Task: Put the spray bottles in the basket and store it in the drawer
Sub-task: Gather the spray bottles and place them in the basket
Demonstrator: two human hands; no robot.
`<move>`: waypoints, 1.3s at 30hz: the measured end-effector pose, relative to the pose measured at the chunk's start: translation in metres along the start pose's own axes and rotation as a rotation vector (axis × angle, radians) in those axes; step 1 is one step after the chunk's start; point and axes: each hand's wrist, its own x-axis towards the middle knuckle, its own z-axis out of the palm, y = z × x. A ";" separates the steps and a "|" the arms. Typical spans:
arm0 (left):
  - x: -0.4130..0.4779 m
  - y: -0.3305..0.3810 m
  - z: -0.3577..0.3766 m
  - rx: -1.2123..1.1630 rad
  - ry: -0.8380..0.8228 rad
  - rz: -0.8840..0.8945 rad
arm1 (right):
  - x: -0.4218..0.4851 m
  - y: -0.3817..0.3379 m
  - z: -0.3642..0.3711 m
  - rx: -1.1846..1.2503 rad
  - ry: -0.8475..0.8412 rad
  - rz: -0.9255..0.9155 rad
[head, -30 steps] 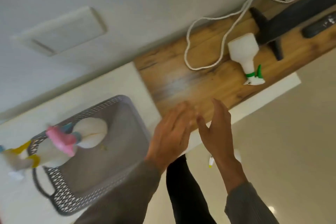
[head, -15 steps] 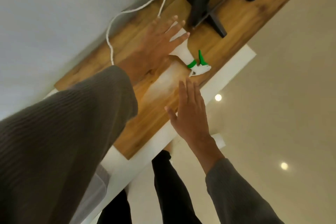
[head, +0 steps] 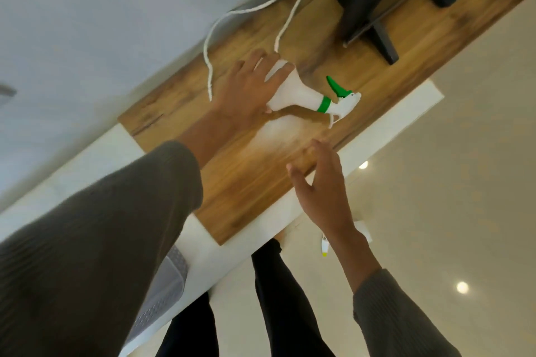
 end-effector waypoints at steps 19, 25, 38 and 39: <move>-0.419 0.027 0.059 -0.943 0.528 -0.837 | -0.171 -0.188 0.134 0.315 -0.329 -0.314; -0.443 0.007 0.071 -0.909 0.524 -0.892 | -0.203 -0.193 0.191 0.110 -0.172 -0.497; -0.397 -0.012 0.096 -0.917 0.426 -0.928 | -0.159 -0.170 0.231 0.023 -0.145 -0.498; -0.395 -0.013 0.099 -0.913 0.414 -0.937 | -0.156 -0.168 0.233 0.034 -0.151 -0.484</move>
